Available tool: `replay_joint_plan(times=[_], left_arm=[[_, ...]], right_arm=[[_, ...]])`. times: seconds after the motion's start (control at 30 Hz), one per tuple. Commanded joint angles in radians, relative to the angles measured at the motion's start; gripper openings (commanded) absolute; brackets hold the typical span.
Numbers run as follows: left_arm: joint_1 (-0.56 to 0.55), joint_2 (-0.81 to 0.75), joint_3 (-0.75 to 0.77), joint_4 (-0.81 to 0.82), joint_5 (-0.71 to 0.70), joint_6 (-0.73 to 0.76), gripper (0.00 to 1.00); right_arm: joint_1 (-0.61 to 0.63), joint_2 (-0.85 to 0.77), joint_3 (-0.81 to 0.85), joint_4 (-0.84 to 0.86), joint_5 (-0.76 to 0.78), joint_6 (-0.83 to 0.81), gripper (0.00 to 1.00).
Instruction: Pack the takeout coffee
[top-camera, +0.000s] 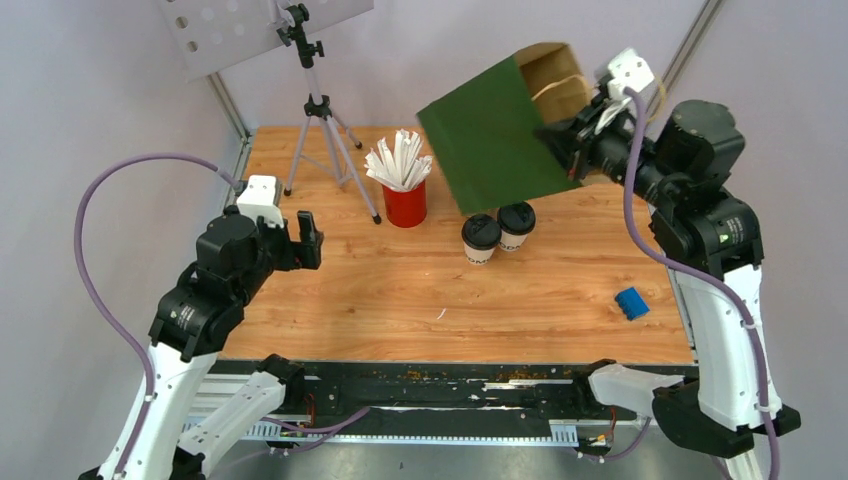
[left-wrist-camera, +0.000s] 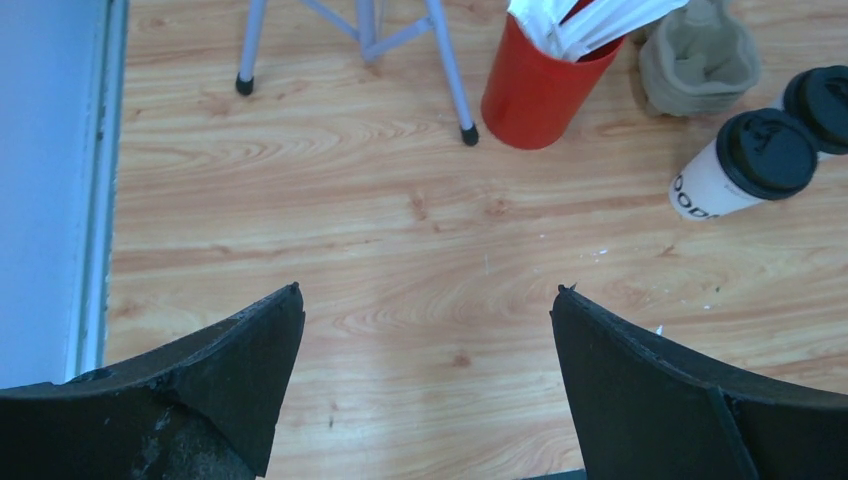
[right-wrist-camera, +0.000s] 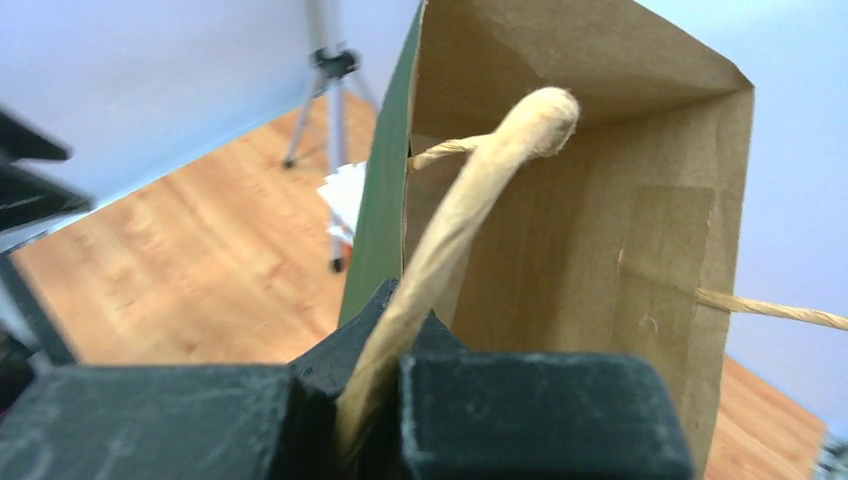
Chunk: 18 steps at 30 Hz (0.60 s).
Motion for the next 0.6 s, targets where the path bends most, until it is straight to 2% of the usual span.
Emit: replay_joint_plan(times=[0.0, 0.1, 0.3, 0.43, 0.57], left_arm=[[-0.002, 0.034, 0.066, -0.106, -0.079, -0.029, 1.00], [-0.002, 0.052, 0.142, -0.180, -0.049, -0.047, 1.00], [-0.002, 0.025, 0.209, -0.195, 0.022, -0.064, 1.00], [-0.002, 0.026, 0.178, -0.184, -0.023, -0.096, 1.00], [-0.002, 0.020, 0.098, -0.107, -0.029, -0.175, 1.00]], right_arm=[[0.147, -0.049, -0.060, -0.012, 0.014, 0.040, 0.00], [0.240, -0.073, -0.125, -0.010, 0.022, 0.046, 0.00], [0.470, -0.071, -0.223, -0.014, 0.132, 0.035, 0.00], [0.605, -0.028, -0.233, -0.030, 0.213, -0.025, 0.00], [0.660, 0.021, -0.221, -0.076, 0.230, -0.133, 0.00]])
